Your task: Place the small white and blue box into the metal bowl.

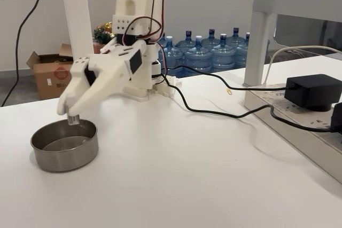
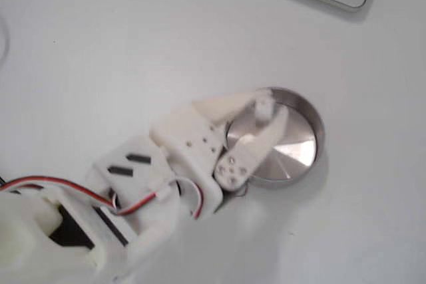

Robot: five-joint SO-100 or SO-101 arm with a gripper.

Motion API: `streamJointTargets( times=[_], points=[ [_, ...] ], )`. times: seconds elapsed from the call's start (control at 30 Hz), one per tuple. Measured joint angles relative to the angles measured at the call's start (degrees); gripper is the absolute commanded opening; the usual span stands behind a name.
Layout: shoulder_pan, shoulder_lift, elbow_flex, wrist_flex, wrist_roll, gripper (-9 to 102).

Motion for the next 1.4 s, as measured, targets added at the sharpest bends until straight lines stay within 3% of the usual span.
streamJointTargets(
  times=[0.17,0.5,0.63,0.8,1.27,1.4],
  points=[
    [0.6,0.1,0.9,0.0,0.0,18],
    [-5.8,10.6,7.9,0.1,-6.2,18],
    [-12.7,18.8,8.3,0.1,-20.0,14],
    [-21.0,22.1,8.3,0.1,-37.8,-6],
    [-48.3,27.5,8.3,0.1,-96.2,-4],
    [-51.0,28.4,8.3,3.1,-103.0,-4]
  ],
)
